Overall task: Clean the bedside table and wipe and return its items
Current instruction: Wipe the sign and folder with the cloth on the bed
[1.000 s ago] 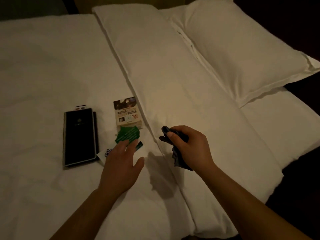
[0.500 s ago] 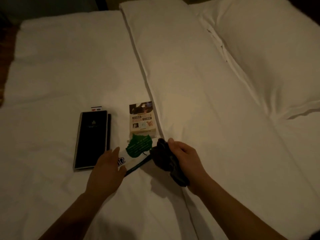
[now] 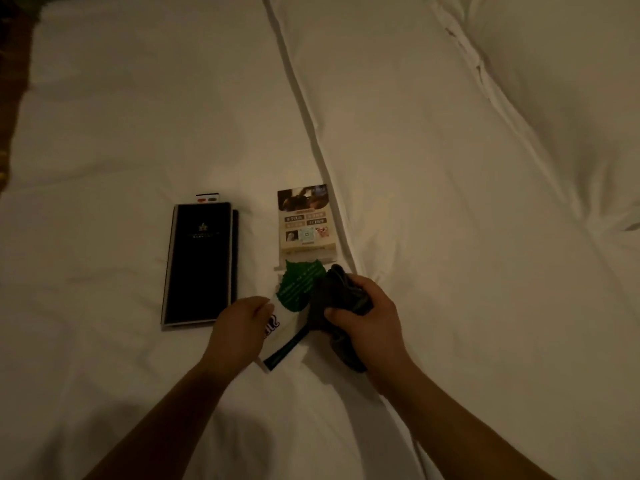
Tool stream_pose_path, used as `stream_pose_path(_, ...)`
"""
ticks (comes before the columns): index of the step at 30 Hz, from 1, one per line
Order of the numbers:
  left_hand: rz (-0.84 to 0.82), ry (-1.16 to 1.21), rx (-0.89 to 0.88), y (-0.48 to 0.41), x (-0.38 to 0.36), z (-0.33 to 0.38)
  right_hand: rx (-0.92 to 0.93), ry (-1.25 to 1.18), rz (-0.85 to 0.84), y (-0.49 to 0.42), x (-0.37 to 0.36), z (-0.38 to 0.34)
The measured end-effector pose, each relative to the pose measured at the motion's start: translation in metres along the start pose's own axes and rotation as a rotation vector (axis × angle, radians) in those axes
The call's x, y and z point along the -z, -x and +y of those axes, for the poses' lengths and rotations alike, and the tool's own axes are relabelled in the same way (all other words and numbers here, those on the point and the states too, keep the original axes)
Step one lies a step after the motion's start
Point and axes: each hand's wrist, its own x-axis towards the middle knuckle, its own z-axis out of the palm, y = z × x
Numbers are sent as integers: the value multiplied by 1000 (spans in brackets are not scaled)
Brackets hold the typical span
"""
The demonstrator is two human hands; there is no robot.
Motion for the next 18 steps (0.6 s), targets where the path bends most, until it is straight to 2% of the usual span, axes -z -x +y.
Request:
stream_pose_path(3, -21, 308, 68, 10, 4, -3, 64, 25, -19, 5, -18, 5)
stream_pose_path(5, -17, 409, 83, 17, 10, -6, 140, 89, -82, 13, -30, 8)
stream_pose_path(8, -41, 546, 93, 25, 21, -6, 243, 328, -117, 17, -47, 10)
stream_pose_path(11, -94, 668, 96, 30, 32, -4, 371, 584, 6, 3, -51, 10)
stream_pose_path(15, -129, 633, 71, 35, 40, -6, 279, 617, 301, -22, -38, 0)
stream_pose_path(16, -128, 633, 65, 36, 41, -6, 266, 613, 330, -22, -39, -1)
stream_pose_path(18, -123, 638, 53, 37, 41, -4, 324, 670, 266, -12, -51, 0)
